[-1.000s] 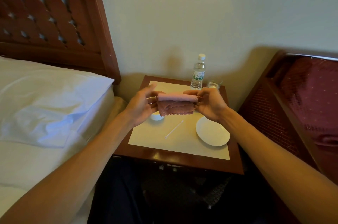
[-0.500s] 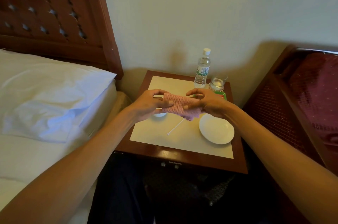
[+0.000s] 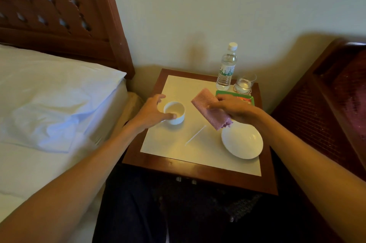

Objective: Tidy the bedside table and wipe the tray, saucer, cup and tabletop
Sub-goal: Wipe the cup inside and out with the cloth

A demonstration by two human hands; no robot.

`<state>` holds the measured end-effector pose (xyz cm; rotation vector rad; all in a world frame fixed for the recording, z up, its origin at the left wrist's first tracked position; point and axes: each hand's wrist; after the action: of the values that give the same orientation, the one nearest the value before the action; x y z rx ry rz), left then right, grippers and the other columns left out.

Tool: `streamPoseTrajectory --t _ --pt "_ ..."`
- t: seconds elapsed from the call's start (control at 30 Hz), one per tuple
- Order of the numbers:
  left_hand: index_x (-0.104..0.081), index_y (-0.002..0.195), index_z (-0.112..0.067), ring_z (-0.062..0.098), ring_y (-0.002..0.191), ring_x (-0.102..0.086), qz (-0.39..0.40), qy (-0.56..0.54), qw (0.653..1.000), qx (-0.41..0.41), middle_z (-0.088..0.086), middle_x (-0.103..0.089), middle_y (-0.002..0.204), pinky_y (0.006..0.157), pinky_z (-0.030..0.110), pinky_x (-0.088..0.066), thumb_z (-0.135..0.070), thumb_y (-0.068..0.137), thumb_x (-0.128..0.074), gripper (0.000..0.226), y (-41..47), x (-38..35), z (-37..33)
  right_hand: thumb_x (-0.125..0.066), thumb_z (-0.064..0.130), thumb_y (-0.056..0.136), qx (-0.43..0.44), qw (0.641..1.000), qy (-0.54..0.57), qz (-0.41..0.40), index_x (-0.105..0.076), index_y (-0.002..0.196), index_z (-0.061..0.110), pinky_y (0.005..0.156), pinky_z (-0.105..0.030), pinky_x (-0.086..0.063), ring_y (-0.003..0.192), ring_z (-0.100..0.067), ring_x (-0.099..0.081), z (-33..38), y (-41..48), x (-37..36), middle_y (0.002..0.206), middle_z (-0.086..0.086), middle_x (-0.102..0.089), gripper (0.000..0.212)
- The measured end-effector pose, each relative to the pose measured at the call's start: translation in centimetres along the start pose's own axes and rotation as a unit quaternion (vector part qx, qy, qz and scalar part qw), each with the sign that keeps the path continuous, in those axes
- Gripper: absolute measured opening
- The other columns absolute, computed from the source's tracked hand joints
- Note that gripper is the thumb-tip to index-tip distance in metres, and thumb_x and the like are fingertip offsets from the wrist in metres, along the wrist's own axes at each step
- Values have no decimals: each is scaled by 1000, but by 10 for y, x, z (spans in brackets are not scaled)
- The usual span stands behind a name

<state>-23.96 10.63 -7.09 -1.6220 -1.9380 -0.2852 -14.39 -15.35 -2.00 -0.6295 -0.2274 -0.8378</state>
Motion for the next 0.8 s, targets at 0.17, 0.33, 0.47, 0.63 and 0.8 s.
streamPoseTrajectory --t 0.17,0.33,0.47,0.63,0.8 --pt "-34 147 -20 20 127 -47 9 38 999 -10 -1 -46 143 99 39 -47 -43 59 -93 109 14 -28 19 -51 4 98 -7 990 132 57 -49 117 12 72 -47 -59 86 -35 -68 3 5 -11 108 -21 -66 20" --pt "-50 131 -22 23 111 -59 -86 55 994 -29 -1 -60 126 89 44 -55 -36 57 -95 88 25 -46 16 -47 5 95 39 997 46 44 -51 121 8 51 -33 -52 71 -30 -63 14 9 -15 105 -24 -68 27" --pt "-49 131 -24 18 110 -54 -109 41 987 -110 -1 -55 128 87 35 -54 -33 54 -95 90 18 -38 -5 -52 33 99 62 997 38 7 -57 105 5 52 -32 -47 64 -26 -61 31 6 -10 90 -18 -67 29" --pt "-53 129 -28 13 110 -57 -86 6 968 -237 -9 -56 124 86 39 -57 -35 52 -95 88 -4 -12 -46 -62 54 91 130 979 -131 -84 -60 98 12 53 -30 -53 56 -14 -67 47 -8 -9 76 -4 -72 43" --pt "-59 130 -27 7 109 -60 -55 0 950 -306 -11 -65 122 87 27 -55 -42 53 -95 87 -33 9 -88 -53 48 96 97 980 -165 -50 -72 97 11 65 -33 -55 65 -20 -69 66 -29 -10 71 0 -74 42"
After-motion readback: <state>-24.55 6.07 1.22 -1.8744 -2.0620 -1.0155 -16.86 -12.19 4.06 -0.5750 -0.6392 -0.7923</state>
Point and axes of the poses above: each hand's wrist, its own y-axis towards the middle knuckle, its own x-axis out of the back of the hand, z = x × y
